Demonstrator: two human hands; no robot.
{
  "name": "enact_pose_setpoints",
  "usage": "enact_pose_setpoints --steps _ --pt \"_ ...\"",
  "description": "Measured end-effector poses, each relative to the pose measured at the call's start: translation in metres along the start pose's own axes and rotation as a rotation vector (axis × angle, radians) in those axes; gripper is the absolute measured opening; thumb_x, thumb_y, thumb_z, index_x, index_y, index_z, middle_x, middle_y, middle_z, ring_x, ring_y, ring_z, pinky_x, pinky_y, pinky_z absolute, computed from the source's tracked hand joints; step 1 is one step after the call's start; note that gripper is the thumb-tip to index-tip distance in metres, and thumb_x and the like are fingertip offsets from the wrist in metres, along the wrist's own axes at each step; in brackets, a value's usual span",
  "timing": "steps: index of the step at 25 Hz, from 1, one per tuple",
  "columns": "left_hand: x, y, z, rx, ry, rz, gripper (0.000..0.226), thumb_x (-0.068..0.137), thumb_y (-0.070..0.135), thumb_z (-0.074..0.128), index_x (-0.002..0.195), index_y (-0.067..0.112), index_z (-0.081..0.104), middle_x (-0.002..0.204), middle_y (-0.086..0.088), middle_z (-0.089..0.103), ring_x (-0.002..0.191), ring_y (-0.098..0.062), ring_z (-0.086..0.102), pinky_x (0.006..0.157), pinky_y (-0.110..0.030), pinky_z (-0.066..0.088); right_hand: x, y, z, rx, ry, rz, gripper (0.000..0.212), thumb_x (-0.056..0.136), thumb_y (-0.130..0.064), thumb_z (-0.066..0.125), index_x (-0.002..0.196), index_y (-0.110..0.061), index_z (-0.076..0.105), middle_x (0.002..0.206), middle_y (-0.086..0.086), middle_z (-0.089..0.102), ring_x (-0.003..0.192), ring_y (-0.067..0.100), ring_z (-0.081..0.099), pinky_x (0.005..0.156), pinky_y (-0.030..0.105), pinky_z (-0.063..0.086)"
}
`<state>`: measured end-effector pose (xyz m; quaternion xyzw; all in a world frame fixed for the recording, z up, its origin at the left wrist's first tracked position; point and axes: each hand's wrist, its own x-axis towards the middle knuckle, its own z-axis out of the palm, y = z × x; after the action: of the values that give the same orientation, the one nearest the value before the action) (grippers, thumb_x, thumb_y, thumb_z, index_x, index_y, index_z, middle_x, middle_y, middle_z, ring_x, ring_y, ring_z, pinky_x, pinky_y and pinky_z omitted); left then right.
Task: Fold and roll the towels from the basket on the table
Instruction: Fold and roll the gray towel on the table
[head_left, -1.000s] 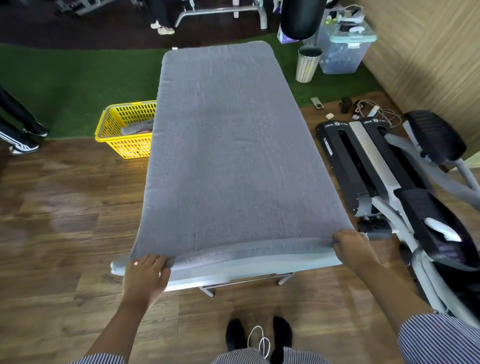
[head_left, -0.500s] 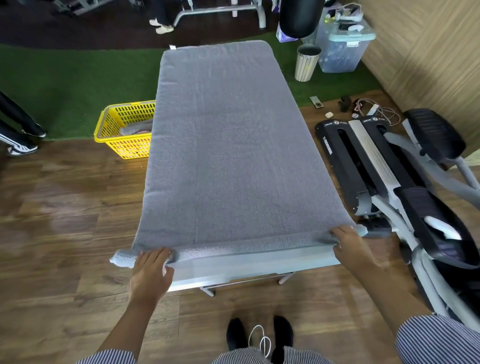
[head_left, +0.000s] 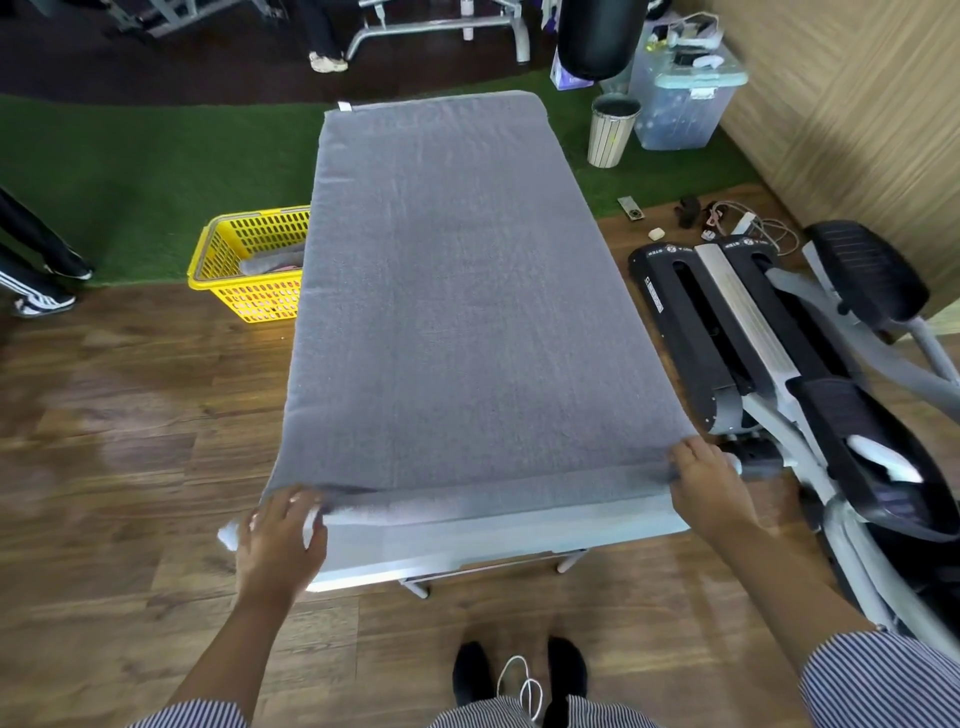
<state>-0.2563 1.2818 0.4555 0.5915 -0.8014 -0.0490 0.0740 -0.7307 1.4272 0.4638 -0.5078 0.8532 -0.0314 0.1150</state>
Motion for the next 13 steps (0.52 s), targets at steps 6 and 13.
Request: enact_pose_setpoints --steps 6,13 --pt "0.005 0.004 0.002 -0.004 0.002 0.036 0.031 0.065 0.017 0.063 0.092 0.005 0.072 0.085 -0.01 0.072 0.077 -0.035 0.067 0.073 -0.055 0.054 0.008 0.006 0.012 0.105 -0.097 -0.001 0.026 0.072 0.007 0.056 0.097 0.003 0.064 0.101 0.018 0.06 0.105 0.04 0.05 0.109 0.044 0.024" --pt "0.009 0.013 0.001 -0.04 0.034 -0.007 0.013 0.071 -0.003 0.075 0.078 0.006 0.069 0.066 -0.01 0.067 0.058 -0.034 0.061 0.065 -0.048 0.053 0.007 -0.001 0.008 0.16 -0.095 0.026 0.024 0.074 0.012 0.055 0.096 0.008 0.066 0.101 0.021 0.061 0.101 0.038 0.052 0.112 0.04 0.015"
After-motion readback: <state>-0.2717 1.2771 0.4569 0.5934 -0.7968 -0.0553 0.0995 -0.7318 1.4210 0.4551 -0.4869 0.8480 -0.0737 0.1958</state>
